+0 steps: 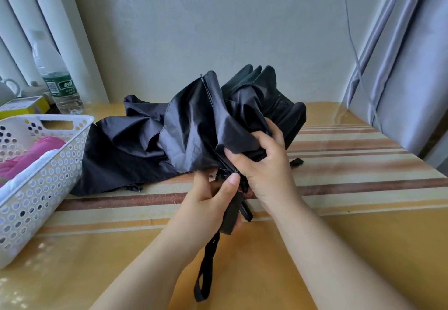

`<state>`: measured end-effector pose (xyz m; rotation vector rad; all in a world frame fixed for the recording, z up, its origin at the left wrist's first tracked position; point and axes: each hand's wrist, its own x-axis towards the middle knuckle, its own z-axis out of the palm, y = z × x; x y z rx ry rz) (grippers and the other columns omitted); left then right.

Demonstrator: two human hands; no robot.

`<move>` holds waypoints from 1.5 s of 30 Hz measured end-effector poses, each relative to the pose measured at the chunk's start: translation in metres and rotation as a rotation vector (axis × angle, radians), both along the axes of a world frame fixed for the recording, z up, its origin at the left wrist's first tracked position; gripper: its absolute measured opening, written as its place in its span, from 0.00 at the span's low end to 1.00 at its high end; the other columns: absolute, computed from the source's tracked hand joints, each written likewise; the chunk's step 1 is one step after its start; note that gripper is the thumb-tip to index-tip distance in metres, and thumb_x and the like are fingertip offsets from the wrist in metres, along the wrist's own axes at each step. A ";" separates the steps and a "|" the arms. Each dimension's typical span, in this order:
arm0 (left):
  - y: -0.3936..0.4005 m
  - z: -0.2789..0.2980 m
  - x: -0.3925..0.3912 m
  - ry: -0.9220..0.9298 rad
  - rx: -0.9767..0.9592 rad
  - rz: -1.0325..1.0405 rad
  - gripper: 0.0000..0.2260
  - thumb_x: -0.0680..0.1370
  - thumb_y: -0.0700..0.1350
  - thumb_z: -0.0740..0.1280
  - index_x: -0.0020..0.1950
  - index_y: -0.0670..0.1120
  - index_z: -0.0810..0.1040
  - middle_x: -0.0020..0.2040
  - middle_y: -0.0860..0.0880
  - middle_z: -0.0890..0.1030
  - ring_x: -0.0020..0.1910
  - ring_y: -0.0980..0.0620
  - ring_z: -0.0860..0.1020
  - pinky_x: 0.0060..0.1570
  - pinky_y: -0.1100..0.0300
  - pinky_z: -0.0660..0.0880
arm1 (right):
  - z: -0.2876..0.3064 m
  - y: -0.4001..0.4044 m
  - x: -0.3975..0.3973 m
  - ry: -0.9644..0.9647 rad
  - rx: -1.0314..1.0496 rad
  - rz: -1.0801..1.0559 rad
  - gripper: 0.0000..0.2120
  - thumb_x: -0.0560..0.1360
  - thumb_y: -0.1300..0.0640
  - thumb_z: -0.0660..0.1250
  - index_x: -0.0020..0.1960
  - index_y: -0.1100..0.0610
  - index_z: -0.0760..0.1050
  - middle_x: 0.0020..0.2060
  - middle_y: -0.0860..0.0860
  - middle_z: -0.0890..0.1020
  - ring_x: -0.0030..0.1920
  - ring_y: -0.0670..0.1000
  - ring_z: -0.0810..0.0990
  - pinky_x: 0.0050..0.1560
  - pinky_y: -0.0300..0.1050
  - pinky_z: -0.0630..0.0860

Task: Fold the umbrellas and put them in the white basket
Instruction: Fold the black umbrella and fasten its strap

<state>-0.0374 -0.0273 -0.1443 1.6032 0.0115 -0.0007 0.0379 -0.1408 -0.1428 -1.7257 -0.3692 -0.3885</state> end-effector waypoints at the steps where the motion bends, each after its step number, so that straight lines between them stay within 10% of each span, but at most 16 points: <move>1: 0.000 0.000 0.001 -0.010 0.028 0.020 0.21 0.69 0.61 0.63 0.57 0.53 0.68 0.38 0.44 0.83 0.31 0.50 0.80 0.32 0.61 0.75 | 0.001 0.000 0.000 0.010 0.004 -0.024 0.08 0.67 0.53 0.76 0.41 0.47 0.78 0.60 0.31 0.65 0.62 0.35 0.69 0.56 0.20 0.64; 7: -0.002 -0.010 0.005 0.002 0.388 0.089 0.15 0.74 0.60 0.65 0.53 0.51 0.71 0.37 0.51 0.81 0.27 0.57 0.75 0.33 0.60 0.74 | -0.002 -0.004 0.002 0.046 0.008 -0.157 0.09 0.71 0.54 0.74 0.40 0.44 0.74 0.63 0.40 0.65 0.51 0.21 0.66 0.47 0.16 0.61; 15: -0.001 -0.007 0.003 -0.077 0.391 0.188 0.30 0.66 0.67 0.60 0.64 0.56 0.62 0.37 0.51 0.80 0.28 0.59 0.76 0.32 0.62 0.73 | -0.003 0.002 -0.001 0.016 0.028 -0.170 0.08 0.70 0.54 0.73 0.41 0.45 0.75 0.65 0.40 0.64 0.56 0.31 0.68 0.53 0.19 0.64; 20: -0.004 -0.005 0.000 -0.270 0.610 0.250 0.19 0.76 0.53 0.68 0.64 0.53 0.69 0.39 0.63 0.72 0.36 0.68 0.73 0.39 0.77 0.69 | -0.004 0.003 -0.004 -0.084 -0.021 -0.200 0.08 0.69 0.57 0.75 0.44 0.53 0.77 0.64 0.42 0.65 0.59 0.29 0.67 0.56 0.21 0.64; 24: -0.001 -0.003 0.002 -0.204 0.456 0.161 0.08 0.76 0.48 0.68 0.43 0.57 0.70 0.33 0.55 0.77 0.29 0.59 0.75 0.31 0.69 0.72 | 0.003 0.003 -0.008 -0.131 -0.100 -0.147 0.07 0.71 0.54 0.74 0.46 0.50 0.76 0.67 0.43 0.65 0.65 0.35 0.66 0.64 0.26 0.62; 32: 0.012 -0.003 0.009 -0.105 0.152 0.222 0.15 0.74 0.53 0.69 0.39 0.42 0.75 0.25 0.50 0.72 0.24 0.56 0.68 0.28 0.61 0.66 | 0.013 -0.010 -0.006 -0.099 -0.350 0.066 0.21 0.79 0.51 0.64 0.71 0.47 0.68 0.65 0.34 0.61 0.61 0.20 0.55 0.57 0.15 0.51; 37: 0.018 -0.009 0.012 -0.082 0.252 0.343 0.08 0.74 0.49 0.71 0.39 0.46 0.78 0.26 0.55 0.75 0.25 0.58 0.73 0.26 0.68 0.68 | 0.028 -0.025 -0.012 -0.015 -0.782 -0.086 0.41 0.73 0.41 0.69 0.76 0.35 0.45 0.72 0.41 0.62 0.65 0.44 0.70 0.57 0.45 0.74; 45: 0.022 -0.013 0.014 -0.044 0.402 0.358 0.06 0.73 0.50 0.71 0.46 0.49 0.79 0.32 0.57 0.77 0.31 0.60 0.74 0.27 0.72 0.65 | 0.055 -0.038 -0.029 0.083 -0.845 -0.274 0.15 0.70 0.43 0.73 0.54 0.45 0.77 0.39 0.44 0.82 0.42 0.46 0.79 0.44 0.45 0.78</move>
